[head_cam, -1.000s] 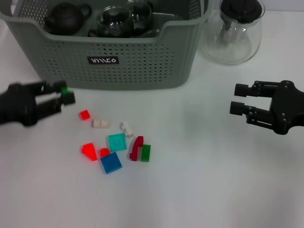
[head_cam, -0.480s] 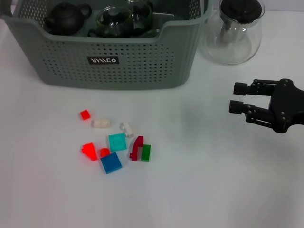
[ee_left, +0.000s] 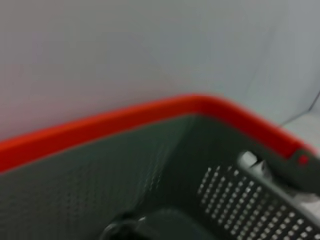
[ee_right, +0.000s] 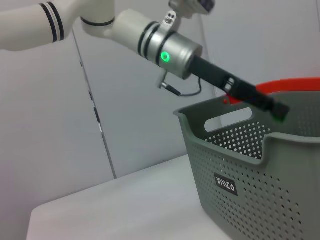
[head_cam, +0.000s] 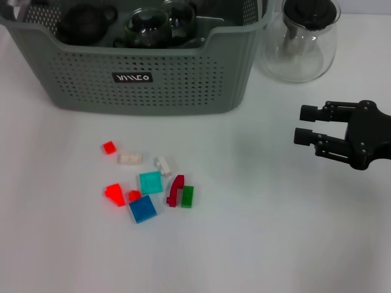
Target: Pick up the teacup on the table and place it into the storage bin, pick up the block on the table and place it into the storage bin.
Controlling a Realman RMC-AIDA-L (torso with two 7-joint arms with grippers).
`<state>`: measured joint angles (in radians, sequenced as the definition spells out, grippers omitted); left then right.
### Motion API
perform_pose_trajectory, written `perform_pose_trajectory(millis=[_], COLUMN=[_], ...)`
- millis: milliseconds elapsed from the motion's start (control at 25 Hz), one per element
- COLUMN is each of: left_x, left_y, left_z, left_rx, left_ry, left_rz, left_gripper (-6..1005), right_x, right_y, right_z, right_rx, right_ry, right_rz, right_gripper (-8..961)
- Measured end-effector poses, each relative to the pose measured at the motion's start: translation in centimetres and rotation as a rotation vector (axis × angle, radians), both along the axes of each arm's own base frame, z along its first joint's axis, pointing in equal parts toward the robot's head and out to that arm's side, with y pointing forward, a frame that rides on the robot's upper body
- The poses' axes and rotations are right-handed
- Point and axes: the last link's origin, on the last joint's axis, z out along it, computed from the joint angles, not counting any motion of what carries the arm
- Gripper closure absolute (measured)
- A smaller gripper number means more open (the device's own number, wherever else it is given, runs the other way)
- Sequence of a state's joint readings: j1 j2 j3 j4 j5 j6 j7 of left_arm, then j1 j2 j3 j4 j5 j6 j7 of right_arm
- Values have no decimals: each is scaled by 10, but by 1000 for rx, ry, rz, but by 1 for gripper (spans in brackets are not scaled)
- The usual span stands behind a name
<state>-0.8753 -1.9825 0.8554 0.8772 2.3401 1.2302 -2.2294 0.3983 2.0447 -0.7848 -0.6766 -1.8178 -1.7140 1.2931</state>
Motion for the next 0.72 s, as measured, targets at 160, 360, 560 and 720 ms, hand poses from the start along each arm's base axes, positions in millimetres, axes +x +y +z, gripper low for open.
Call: perform_pose_trajectory(millis=[160,360,560,720], left_x=[1,4,5,3], left_y=[6,6,7,-4], left_z=[-9,-15,-6,10], left_rx=[29,39,65,86], left_ry=[34,29,-46,-173], left_rz=[51,68,99,71], left_gripper=[497,486,475,466], right_x=[0,0,0,0], right_y=[0,0,0,0], right_z=[0,0,0,0], right_rx=[0,1,1,2], right_ry=[0,-1,-2,-1], right_rz=[0,0,-1,-1], right_gripper=[449,449,449,449])
